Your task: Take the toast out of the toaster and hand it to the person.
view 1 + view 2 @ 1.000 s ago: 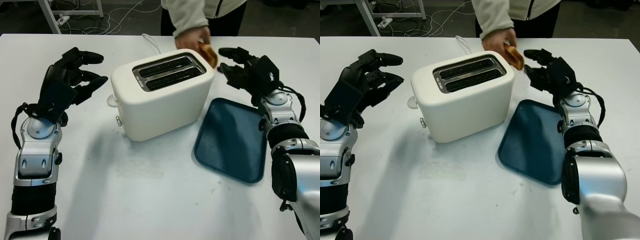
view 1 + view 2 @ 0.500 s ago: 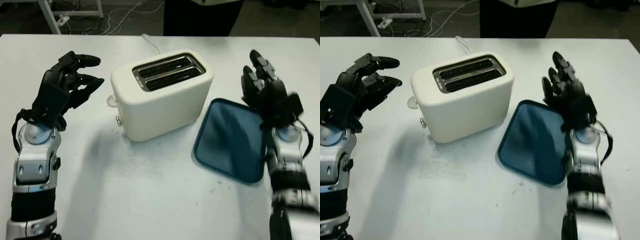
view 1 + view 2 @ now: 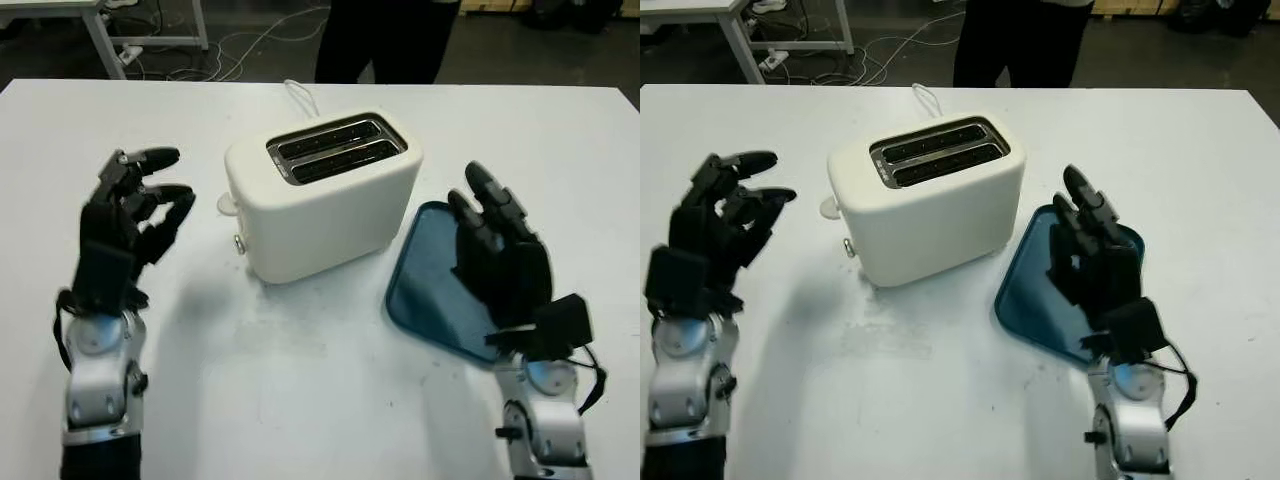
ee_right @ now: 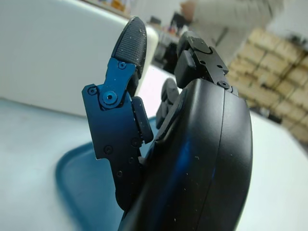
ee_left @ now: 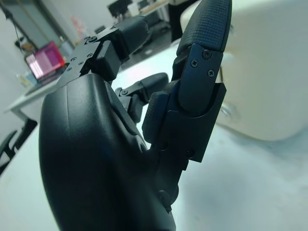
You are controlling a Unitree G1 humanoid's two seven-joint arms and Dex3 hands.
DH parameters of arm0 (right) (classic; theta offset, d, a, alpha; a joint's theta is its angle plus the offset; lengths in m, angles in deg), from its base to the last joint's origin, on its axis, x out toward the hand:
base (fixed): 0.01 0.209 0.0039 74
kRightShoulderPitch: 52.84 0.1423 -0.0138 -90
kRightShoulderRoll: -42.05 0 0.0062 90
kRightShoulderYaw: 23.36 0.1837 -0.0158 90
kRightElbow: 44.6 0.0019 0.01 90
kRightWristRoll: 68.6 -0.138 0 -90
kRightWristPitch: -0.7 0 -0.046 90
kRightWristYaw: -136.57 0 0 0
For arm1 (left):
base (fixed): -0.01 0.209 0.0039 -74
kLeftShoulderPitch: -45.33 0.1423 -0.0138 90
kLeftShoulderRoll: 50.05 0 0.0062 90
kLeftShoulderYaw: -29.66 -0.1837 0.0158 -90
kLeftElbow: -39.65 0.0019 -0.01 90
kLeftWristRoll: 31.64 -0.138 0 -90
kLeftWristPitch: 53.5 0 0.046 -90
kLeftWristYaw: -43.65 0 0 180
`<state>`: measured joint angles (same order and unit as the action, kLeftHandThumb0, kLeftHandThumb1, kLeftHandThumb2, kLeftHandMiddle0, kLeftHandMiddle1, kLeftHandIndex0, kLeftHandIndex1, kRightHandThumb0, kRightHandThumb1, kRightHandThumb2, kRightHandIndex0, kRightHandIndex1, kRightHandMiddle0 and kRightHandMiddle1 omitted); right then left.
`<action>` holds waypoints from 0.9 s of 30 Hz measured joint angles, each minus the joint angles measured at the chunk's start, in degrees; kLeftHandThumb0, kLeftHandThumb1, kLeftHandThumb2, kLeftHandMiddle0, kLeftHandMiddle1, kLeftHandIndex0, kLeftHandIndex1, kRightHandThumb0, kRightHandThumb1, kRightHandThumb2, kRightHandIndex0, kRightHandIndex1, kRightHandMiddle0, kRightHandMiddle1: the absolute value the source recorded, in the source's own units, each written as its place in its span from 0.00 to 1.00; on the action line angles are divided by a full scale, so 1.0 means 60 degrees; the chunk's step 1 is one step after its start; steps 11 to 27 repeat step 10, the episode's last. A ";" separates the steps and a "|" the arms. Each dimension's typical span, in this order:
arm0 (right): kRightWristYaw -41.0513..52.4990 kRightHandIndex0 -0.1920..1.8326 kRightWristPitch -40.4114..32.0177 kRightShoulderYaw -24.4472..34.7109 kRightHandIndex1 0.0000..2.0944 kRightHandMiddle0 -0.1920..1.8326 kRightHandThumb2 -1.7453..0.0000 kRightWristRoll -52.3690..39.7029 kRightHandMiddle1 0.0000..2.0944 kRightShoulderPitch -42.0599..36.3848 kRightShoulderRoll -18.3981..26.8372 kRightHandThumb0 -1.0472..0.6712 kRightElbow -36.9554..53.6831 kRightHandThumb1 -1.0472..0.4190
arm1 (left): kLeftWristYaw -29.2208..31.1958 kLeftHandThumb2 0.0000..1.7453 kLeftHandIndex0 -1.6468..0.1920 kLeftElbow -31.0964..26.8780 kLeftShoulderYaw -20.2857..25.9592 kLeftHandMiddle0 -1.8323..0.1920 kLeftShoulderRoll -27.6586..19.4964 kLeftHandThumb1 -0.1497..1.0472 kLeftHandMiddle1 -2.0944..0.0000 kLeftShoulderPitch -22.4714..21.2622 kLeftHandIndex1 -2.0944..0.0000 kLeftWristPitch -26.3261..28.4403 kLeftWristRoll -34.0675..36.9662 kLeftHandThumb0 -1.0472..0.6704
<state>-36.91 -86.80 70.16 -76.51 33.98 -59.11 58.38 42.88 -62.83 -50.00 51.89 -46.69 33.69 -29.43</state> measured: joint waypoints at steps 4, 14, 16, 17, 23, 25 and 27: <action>-0.0048 0.19 -0.0285 -0.0176 0.09 0.22 0.63 0.0027 0.02 -0.0006 -0.0041 0.25 0.0216 0.09 | -0.0018 0.09 0.79 0.0002 -0.0210 0.79 0.0280 0.89 0.41 0.0254 0.48 -0.0197 0.0002 0.11; -0.0046 0.18 -0.0621 -0.0457 0.10 0.23 0.64 0.0058 0.02 -0.0133 -0.0104 0.24 0.0398 0.09 | -0.0022 0.11 0.81 0.0029 -0.0413 0.83 0.0379 0.89 0.41 0.0378 0.48 -0.0201 -0.0058 0.10; -0.0046 0.18 -0.0621 -0.0457 0.10 0.23 0.64 0.0058 0.02 -0.0133 -0.0104 0.24 0.0398 0.09 | -0.0022 0.11 0.81 0.0029 -0.0413 0.83 0.0379 0.89 0.41 0.0378 0.48 -0.0201 -0.0058 0.10; -0.0046 0.18 -0.0621 -0.0457 0.10 0.23 0.64 0.0058 0.02 -0.0133 -0.0104 0.24 0.0398 0.09 | -0.0022 0.11 0.81 0.0029 -0.0413 0.83 0.0379 0.89 0.41 0.0378 0.48 -0.0201 -0.0058 0.10; -0.0046 0.18 -0.0621 -0.0457 0.10 0.23 0.64 0.0058 0.02 -0.0133 -0.0104 0.24 0.0398 0.09 | -0.0022 0.11 0.81 0.0029 -0.0413 0.83 0.0379 0.89 0.41 0.0378 0.48 -0.0201 -0.0058 0.10; -0.0046 0.18 -0.0621 -0.0457 0.10 0.23 0.64 0.0058 0.02 -0.0133 -0.0104 0.24 0.0398 0.09 | -0.0022 0.11 0.81 0.0029 -0.0413 0.83 0.0379 0.89 0.41 0.0378 0.48 -0.0201 -0.0058 0.10; -0.0046 0.18 -0.0621 -0.0457 0.10 0.23 0.64 0.0058 0.02 -0.0133 -0.0104 0.24 0.0398 0.09 | -0.0022 0.11 0.81 0.0029 -0.0413 0.83 0.0379 0.89 0.41 0.0378 0.48 -0.0201 -0.0058 0.10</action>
